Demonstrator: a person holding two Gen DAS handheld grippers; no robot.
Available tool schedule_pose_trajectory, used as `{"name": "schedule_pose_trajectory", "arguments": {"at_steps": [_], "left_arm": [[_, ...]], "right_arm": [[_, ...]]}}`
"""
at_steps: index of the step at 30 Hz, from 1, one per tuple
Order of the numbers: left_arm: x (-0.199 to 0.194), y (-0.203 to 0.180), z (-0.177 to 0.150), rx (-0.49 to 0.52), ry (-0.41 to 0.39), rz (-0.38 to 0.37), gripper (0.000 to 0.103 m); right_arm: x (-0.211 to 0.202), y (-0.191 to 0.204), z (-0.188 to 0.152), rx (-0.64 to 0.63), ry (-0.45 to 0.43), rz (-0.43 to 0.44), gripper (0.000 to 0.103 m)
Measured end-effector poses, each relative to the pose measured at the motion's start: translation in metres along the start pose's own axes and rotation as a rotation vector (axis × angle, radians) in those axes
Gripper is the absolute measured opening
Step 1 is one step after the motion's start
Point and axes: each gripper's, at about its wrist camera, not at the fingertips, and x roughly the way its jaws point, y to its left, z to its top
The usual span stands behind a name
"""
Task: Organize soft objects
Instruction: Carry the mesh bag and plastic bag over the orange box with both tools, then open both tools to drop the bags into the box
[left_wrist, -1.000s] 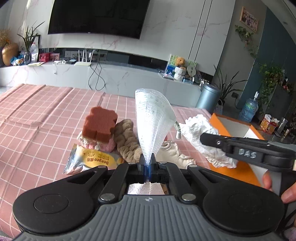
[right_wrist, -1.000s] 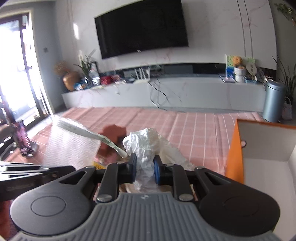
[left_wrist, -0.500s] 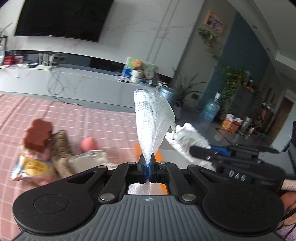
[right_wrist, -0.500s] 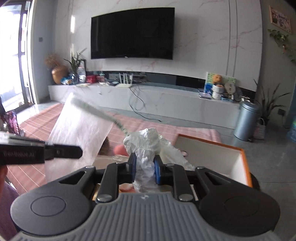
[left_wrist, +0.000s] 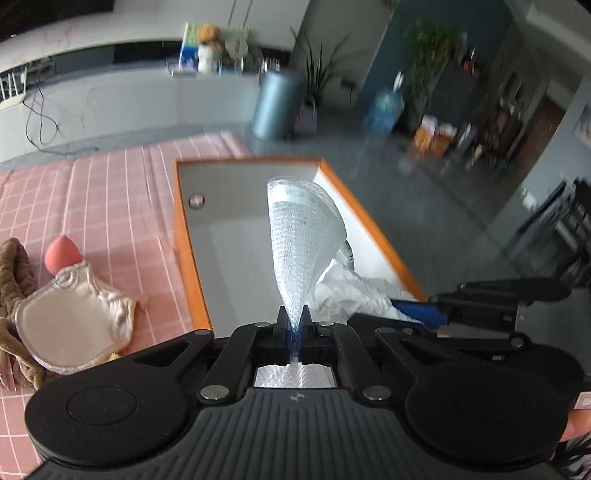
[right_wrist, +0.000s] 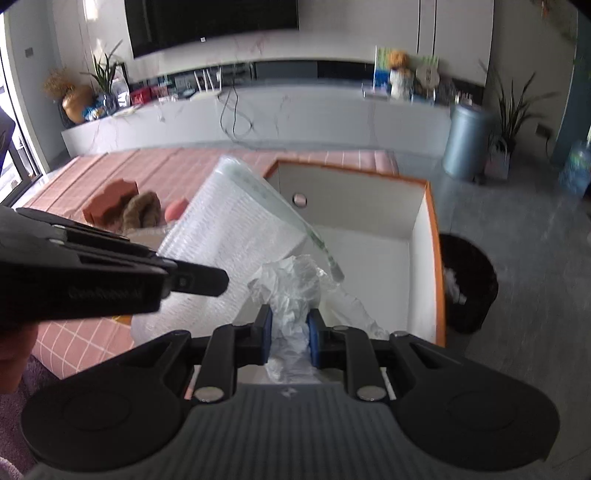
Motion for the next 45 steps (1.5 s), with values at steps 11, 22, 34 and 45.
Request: {"name": "schedule_pose_trajectory", "arguments": {"at_steps": [11, 22, 34, 45], "left_arm": [[0.061, -0.009, -0.006, 0.115, 0.233, 0.129, 0.009], [0.081, -0.017, -0.006, 0.216, 0.317, 0.190, 0.028], [0.060, -0.009, 0.007, 0.135, 0.235, 0.127, 0.065], [0.015, -0.004, 0.010, 0.081, 0.076, 0.061, 0.069]], "right_arm": [[0.063, -0.009, 0.004, -0.029, 0.208, 0.014, 0.020], [0.086, -0.008, 0.007, -0.051, 0.315, 0.008, 0.031], [0.070, -0.001, 0.017, -0.036, 0.304, -0.008, 0.060], [0.033, -0.001, 0.017, -0.029, 0.259, -0.036, 0.076]]}}
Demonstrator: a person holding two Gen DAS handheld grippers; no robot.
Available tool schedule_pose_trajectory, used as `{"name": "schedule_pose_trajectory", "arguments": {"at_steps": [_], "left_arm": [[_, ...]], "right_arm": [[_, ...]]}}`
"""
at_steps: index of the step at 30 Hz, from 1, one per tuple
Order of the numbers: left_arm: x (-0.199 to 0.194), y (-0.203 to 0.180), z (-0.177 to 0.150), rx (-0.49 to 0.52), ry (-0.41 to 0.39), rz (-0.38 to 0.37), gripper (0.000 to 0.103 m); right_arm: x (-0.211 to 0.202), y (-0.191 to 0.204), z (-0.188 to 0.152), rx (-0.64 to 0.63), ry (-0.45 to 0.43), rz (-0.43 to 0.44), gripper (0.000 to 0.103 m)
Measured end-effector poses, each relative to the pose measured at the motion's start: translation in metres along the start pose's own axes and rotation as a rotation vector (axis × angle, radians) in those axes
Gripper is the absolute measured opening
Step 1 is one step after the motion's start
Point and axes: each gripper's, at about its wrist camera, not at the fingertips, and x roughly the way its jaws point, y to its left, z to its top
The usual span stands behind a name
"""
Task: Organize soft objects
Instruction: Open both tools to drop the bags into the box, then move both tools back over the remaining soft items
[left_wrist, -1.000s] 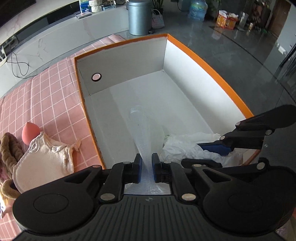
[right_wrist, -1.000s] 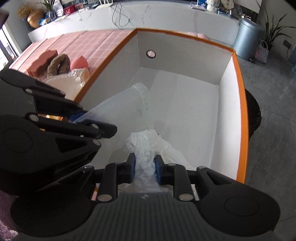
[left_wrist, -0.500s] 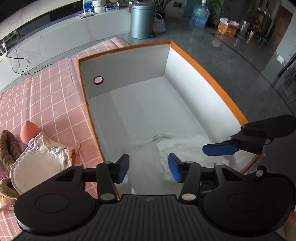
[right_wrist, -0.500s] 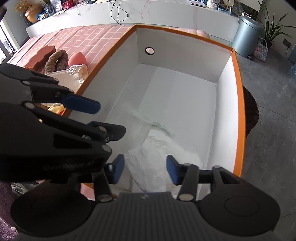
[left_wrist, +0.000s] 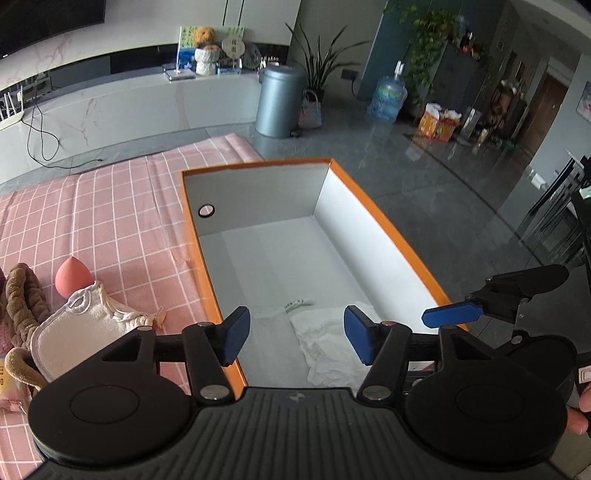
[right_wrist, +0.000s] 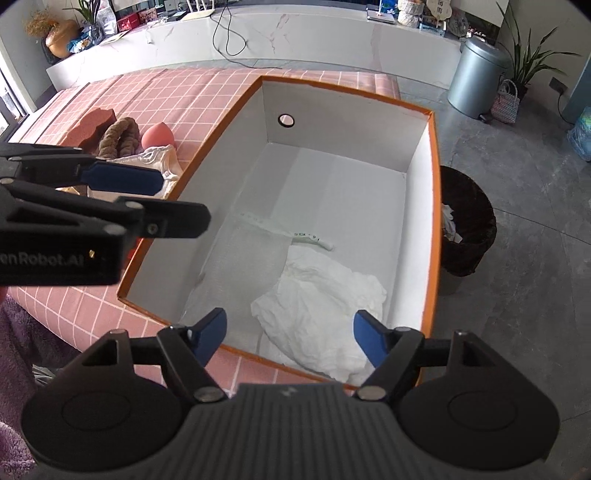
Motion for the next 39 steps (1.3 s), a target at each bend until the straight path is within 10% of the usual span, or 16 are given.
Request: {"name": "schedule_pose_trajectory", "arguments": {"at_steps": [12, 19, 29, 39], "left_arm": [[-0.054, 0.010, -0.026, -0.021, -0.229, -0.031, 0.070], [-0.088, 0.031, -0.056, -0.025, -0.408, 0.072, 0.070], [-0.116, 0.076, -0.098, -0.142, -0.530, 0.189, 0.070], [-0.118, 0.131, -0.144, -0.252, -0.428, 0.225, 0.054]], "right_arm": [[-0.049, 0.034, -0.036, 0.075, -0.361, -0.026, 0.081], [-0.051, 0.080, -0.060, 0.099, -0.628, -0.067, 0.088], [-0.034, 0.161, -0.070, 0.029, -0.707, 0.004, 0.088], [0.011, 0.218, -0.078, -0.089, -0.614, -0.005, 0.075]]}}
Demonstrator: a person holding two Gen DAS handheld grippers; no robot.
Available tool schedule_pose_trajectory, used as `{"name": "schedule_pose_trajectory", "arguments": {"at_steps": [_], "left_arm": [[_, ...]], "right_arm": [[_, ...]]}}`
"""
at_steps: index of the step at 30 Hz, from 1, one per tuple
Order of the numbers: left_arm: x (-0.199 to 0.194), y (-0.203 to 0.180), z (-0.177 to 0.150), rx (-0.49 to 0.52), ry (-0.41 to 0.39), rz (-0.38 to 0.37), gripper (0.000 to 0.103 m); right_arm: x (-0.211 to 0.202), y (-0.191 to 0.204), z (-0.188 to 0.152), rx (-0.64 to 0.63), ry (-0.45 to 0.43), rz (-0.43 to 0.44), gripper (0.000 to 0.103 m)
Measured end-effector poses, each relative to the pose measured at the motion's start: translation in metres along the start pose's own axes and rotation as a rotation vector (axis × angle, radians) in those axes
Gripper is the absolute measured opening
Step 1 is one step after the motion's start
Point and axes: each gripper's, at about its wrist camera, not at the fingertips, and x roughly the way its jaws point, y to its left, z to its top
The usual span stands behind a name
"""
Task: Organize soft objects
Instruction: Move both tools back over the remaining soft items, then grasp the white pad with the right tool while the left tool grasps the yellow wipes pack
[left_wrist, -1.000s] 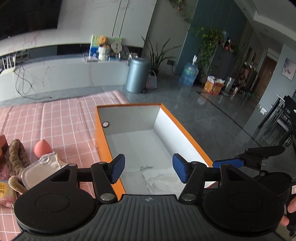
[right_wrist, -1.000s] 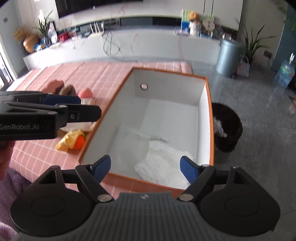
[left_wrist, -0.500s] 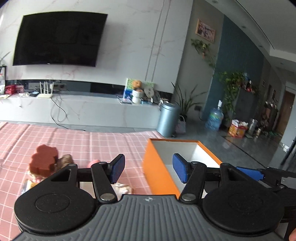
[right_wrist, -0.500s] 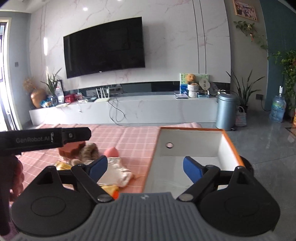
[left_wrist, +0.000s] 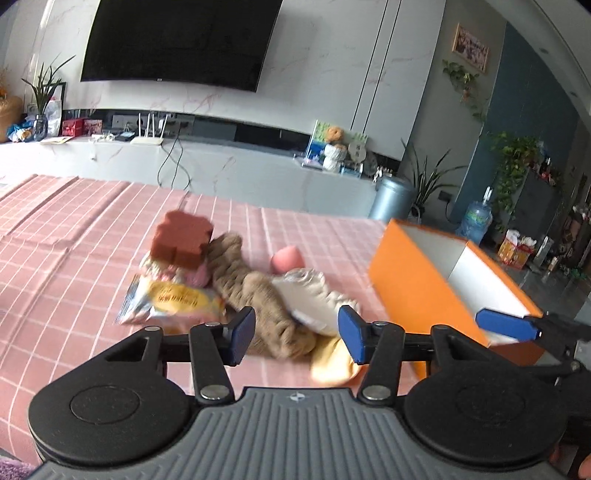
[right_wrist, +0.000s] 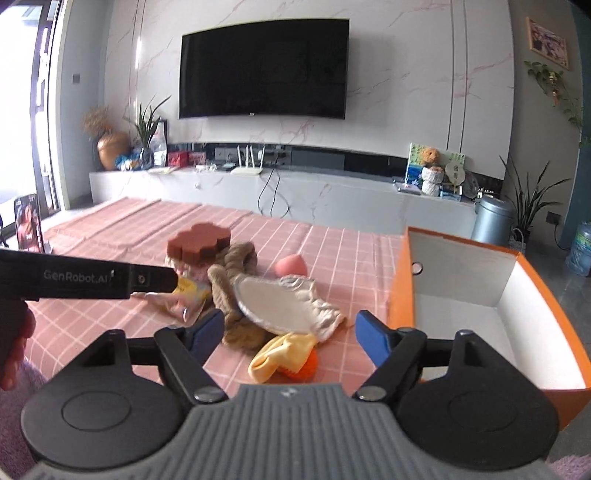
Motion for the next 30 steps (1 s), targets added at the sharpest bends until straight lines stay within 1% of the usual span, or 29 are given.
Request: {"name": "schedule_pose_trajectory", "arguments": {"at_steps": [1, 5, 7, 10, 14, 16, 20, 22, 24, 25, 26, 28, 30], "left_arm": [[0.001, 0.005, -0.005, 0.005, 0.015, 0.006, 0.051], [0.007, 0.018, -0.020, 0.035, 0.060, -0.011, 0.049], [0.010, 0.021, -0.026, 0.054, 0.072, -0.019, 0.046], [0.014, 0.024, -0.029, 0.063, 0.089, -0.029, 0.046], [0.019, 0.028, -0.033, 0.073, 0.088, -0.042, 0.046], [0.025, 0.033, -0.034, 0.078, 0.099, -0.040, 0.046], [0.040, 0.039, -0.030, 0.050, 0.119, -0.050, 0.046], [0.046, 0.042, -0.027, 0.031, 0.126, -0.053, 0.046], [0.053, 0.045, -0.025, 0.019, 0.134, -0.040, 0.046], [0.057, 0.046, -0.024, 0.020, 0.139, -0.032, 0.046], [0.060, 0.046, -0.023, 0.021, 0.144, -0.027, 0.046], [0.065, 0.048, -0.020, 0.012, 0.153, -0.034, 0.046], [0.068, 0.047, -0.016, -0.002, 0.154, -0.049, 0.046]], "right_arm": [[0.004, 0.003, -0.003, -0.006, 0.017, 0.000, 0.073], [0.027, 0.012, -0.012, -0.045, 0.089, 0.006, 0.061], [0.036, 0.015, -0.016, -0.062, 0.112, -0.002, 0.061], [0.050, 0.017, -0.014, -0.072, 0.128, -0.014, 0.060], [0.067, 0.018, -0.009, -0.088, 0.147, -0.023, 0.055], [0.076, 0.017, -0.006, -0.094, 0.152, -0.018, 0.054], [0.097, 0.013, 0.002, -0.099, 0.176, -0.017, 0.054], [0.107, 0.011, 0.006, -0.090, 0.190, 0.000, 0.054], [0.118, 0.014, 0.009, -0.113, 0.207, 0.018, 0.053], [0.123, 0.016, 0.009, -0.127, 0.211, 0.024, 0.052], [0.128, 0.017, 0.010, -0.139, 0.217, 0.027, 0.047], [0.139, 0.016, 0.010, -0.148, 0.236, 0.027, 0.040], [0.143, 0.012, 0.011, -0.124, 0.243, 0.026, 0.040]]}}
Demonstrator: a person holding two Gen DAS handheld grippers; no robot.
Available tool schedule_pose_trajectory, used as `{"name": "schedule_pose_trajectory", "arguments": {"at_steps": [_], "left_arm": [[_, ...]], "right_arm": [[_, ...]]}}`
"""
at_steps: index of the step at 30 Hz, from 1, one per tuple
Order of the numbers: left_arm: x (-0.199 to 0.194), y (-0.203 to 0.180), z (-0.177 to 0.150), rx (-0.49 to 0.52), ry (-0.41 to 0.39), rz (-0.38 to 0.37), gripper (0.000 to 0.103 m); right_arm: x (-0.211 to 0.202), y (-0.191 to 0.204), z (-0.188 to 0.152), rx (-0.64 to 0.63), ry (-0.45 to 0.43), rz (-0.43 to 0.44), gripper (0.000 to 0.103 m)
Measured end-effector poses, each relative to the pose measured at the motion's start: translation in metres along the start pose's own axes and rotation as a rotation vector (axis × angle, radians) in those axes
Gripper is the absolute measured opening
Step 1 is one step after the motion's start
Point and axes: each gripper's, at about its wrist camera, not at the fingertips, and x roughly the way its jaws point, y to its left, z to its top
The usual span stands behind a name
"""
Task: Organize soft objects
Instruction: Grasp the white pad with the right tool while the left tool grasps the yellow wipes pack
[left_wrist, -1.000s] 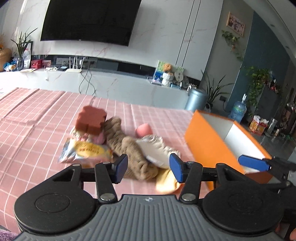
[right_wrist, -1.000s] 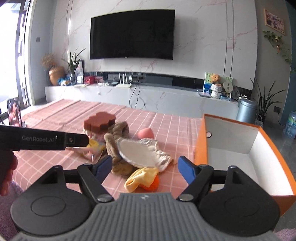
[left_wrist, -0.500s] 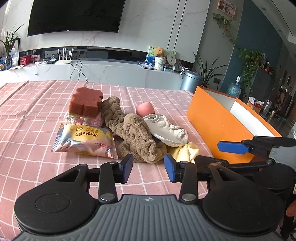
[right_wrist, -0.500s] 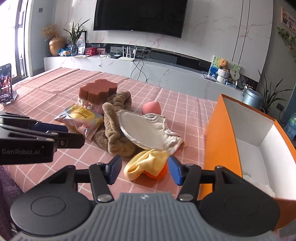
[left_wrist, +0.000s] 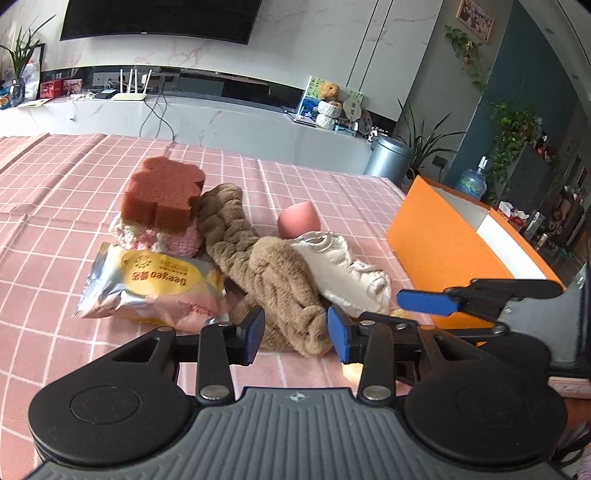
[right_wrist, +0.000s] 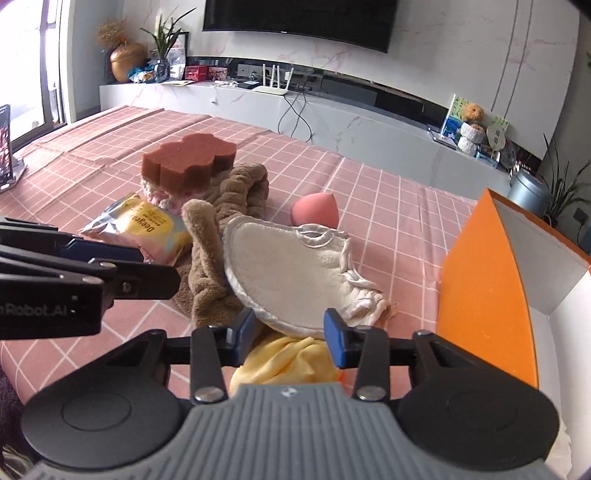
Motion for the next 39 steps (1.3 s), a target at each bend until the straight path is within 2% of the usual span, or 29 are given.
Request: {"name": "schedule_pose_trajectory", "arguments": {"at_steps": [4, 6, 12, 13, 14, 16, 20, 24, 27, 30, 34, 35, 37, 38, 39], "left_arm": [[0.004, -0.010, 0.010, 0.020, -0.002, -0.039, 0.046], [0.011, -0.017, 0.016, 0.043, 0.002, -0.050, 0.046], [0.026, -0.021, 0.019, 0.040, 0.029, -0.029, 0.046], [0.025, -0.019, 0.018, 0.041, 0.031, -0.010, 0.046], [0.024, -0.017, 0.018, 0.037, 0.034, 0.009, 0.046], [0.023, -0.008, 0.017, 0.011, 0.047, 0.040, 0.046], [0.018, 0.004, 0.016, -0.026, 0.056, 0.084, 0.046], [0.011, 0.019, 0.016, -0.094, 0.048, 0.150, 0.049], [0.009, 0.040, 0.016, -0.210, 0.050, 0.183, 0.061], [0.010, 0.057, 0.013, -0.328, 0.057, 0.216, 0.064], [0.018, 0.074, 0.014, -0.500, 0.072, 0.241, 0.072], [0.020, 0.076, 0.016, -0.516, 0.067, 0.248, 0.072], [0.026, 0.076, 0.019, -0.522, 0.060, 0.276, 0.072], [0.031, 0.077, 0.021, -0.535, 0.065, 0.290, 0.071], [0.035, 0.078, 0.021, -0.554, 0.069, 0.294, 0.067]], "right_arm": [[0.003, -0.003, -0.005, -0.005, 0.001, -0.020, 0.040], [0.007, -0.005, -0.007, 0.004, 0.012, 0.005, 0.040], [0.018, -0.002, -0.005, -0.011, 0.000, 0.045, 0.041], [0.020, 0.000, -0.004, -0.026, -0.002, 0.046, 0.039], [0.023, 0.001, -0.002, -0.039, -0.001, 0.051, 0.025], [0.025, 0.002, 0.000, -0.045, -0.003, 0.058, 0.011], [0.018, 0.000, 0.009, -0.038, -0.033, 0.057, 0.003], [0.001, -0.002, 0.021, -0.004, -0.073, 0.129, 0.003], [0.003, 0.005, 0.030, 0.004, -0.080, 0.200, 0.003], [0.012, 0.020, 0.039, -0.032, -0.069, 0.237, 0.003], [0.029, 0.023, 0.045, -0.003, -0.027, 0.245, 0.011], [0.030, 0.023, 0.045, -0.004, -0.024, 0.238, 0.017], [0.034, 0.020, 0.044, 0.006, -0.009, 0.234, 0.024], [0.037, 0.019, 0.043, 0.016, 0.005, 0.241, 0.025], [0.038, 0.018, 0.042, 0.024, 0.013, 0.249, 0.025]]}}
